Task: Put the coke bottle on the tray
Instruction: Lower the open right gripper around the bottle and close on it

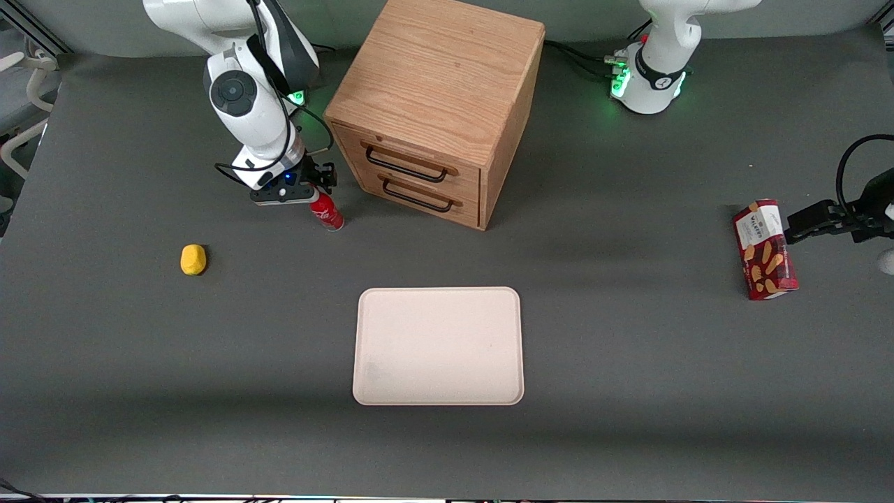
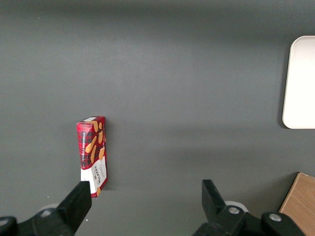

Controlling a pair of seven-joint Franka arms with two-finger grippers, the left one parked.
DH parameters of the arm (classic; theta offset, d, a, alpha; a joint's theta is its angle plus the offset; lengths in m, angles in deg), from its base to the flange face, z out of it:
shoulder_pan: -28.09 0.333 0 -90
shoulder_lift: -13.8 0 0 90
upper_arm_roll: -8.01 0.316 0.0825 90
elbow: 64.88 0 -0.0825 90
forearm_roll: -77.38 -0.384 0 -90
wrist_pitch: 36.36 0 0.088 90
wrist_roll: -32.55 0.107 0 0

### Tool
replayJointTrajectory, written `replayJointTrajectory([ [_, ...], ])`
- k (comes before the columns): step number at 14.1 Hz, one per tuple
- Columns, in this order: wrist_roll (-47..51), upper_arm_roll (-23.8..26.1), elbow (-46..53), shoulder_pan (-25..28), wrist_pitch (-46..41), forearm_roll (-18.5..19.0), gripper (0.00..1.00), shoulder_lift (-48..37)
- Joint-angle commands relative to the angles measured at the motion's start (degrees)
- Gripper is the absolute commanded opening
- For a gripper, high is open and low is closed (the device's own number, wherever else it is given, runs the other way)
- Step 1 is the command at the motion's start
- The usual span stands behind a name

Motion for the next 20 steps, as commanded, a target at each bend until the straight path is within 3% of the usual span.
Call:
replayJointTrajectory([
  [1, -0.1, 0.0, -0.4, 0.2, 1.1, -0.7, 0.4, 0.1],
  [6, -0.4, -0.2, -0.4, 0.2, 1.0, -0.7, 0.0, 0.0],
  [9, -0.5, -0.4, 0.1, 0.2, -0.1, -0.6, 0.0, -0.8],
  [14, -2.7, -2.9, 6.7, 0.2, -9.6, 0.1, 0.0, -2.3],
  [20, -5.4, -6.7, 22.9, -0.3, -24.2, 0.1, 0.0, -0.3],
])
